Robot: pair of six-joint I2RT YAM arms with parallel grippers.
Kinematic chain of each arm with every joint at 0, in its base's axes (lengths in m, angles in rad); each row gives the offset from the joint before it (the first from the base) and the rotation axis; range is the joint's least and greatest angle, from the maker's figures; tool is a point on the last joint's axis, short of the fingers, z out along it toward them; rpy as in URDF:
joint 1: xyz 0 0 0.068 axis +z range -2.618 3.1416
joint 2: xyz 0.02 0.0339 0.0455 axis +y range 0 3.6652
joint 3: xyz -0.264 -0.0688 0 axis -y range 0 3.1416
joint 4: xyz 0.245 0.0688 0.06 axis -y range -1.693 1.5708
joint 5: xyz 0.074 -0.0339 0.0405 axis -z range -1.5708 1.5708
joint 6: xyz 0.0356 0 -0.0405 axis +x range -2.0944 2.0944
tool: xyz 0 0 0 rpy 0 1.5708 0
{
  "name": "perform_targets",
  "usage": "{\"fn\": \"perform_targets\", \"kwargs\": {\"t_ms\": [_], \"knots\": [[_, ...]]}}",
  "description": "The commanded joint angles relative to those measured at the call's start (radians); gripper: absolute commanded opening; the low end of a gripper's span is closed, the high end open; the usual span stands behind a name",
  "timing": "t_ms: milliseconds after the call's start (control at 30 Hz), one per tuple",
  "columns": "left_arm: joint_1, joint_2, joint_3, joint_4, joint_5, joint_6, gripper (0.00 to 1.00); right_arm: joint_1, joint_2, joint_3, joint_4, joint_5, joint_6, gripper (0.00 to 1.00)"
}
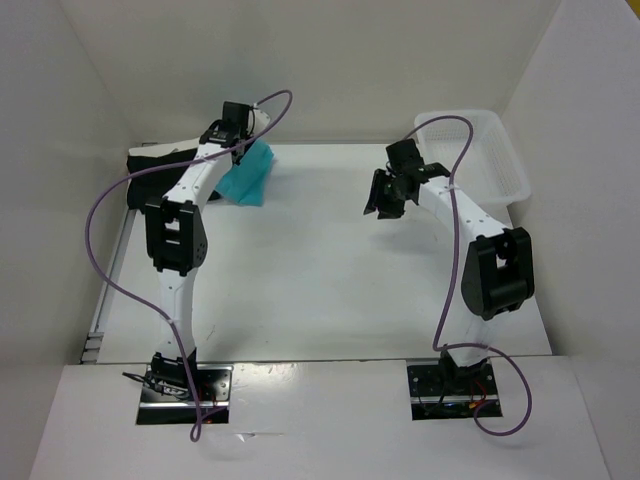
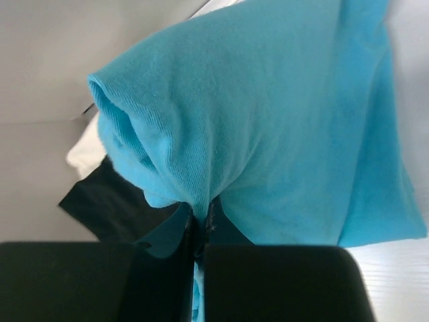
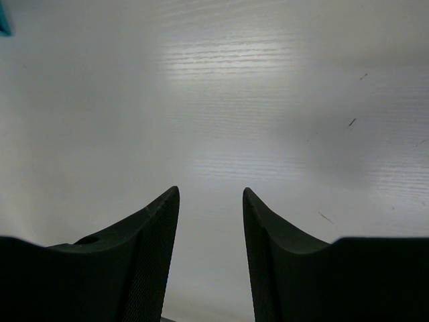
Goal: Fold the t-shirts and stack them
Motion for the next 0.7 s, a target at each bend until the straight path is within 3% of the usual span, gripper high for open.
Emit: {"fn": "perform_targets", "kwargs": {"t_ms": [0, 233, 433, 567, 667], "knots": [[0.035, 0.008, 0.05, 0.061, -0.094, 0.051, 0.0, -0.007, -0.065, -0.017, -0.008, 0.026, -0.004, 0.48], [0.159, 0.008, 0.082, 0.052, -0.08, 0.075, 0.0, -0.007, -0.065, -0.027, -0.008, 0.035, -0.013, 0.48], [0.285, 0.022, 0.119, 0.009, 0.032, 0.055, 0.0, -0.007, -0.045, -0.025, -0.008, 0.035, -0.013, 0.48], [0.337, 0.089, 0.092, 0.0, 0.096, 0.057, 0.0, -0.016, -0.003, 0.015, -0.031, 0.024, -0.024, 0.48], [0.371, 0.143, 0.151, -0.02, 0.141, 0.034, 0.0, -0.016, 0.019, 0.061, -0.063, 0.014, -0.035, 0.48]]}}
